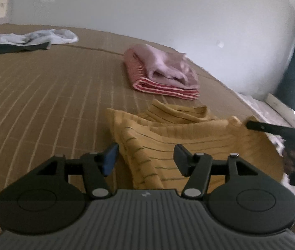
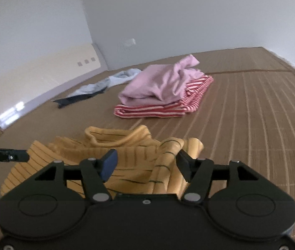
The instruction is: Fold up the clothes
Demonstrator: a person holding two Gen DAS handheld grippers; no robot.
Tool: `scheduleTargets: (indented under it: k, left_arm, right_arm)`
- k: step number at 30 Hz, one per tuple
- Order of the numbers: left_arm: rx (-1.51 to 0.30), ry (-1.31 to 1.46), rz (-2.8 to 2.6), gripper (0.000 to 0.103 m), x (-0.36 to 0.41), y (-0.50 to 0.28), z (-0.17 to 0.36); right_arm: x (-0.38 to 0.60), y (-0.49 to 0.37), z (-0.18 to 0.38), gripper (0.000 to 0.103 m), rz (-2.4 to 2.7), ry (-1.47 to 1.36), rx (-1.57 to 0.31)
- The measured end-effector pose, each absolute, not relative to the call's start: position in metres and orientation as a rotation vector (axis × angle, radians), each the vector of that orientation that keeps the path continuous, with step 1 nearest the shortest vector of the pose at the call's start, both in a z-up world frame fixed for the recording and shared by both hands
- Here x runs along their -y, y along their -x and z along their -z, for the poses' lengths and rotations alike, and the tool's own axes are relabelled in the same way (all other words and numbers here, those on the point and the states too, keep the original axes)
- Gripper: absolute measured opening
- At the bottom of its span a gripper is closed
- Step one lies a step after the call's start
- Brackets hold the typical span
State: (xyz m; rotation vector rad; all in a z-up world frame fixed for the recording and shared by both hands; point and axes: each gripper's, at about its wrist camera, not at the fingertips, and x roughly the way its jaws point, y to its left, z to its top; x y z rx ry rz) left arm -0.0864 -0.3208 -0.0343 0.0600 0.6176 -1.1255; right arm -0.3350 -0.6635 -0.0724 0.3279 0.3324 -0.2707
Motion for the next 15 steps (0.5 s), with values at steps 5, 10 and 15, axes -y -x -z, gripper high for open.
scheduleTargets:
  k: [5, 10, 15]
  left_arm:
    - [-0.629, -0.083, 1.099, 0.015, 0.330, 0.089, 0.040]
    - [-0.625, -0.045, 1.148, 0.010, 0.323, 0.088, 0.030]
    - [-0.604, 0.047, 1.177, 0.010, 0.307, 0.086, 0.015]
  right_arm:
    - [0.656, 0.328, 0.077, 0.029, 0.303, -0.272, -0.385]
    - [0.659, 0.332, 0.074, 0.011, 0.315, -0.286, -0.377]
    - [0.660, 0.347, 0.060, 0.011, 0.264, -0.344, -0.282]
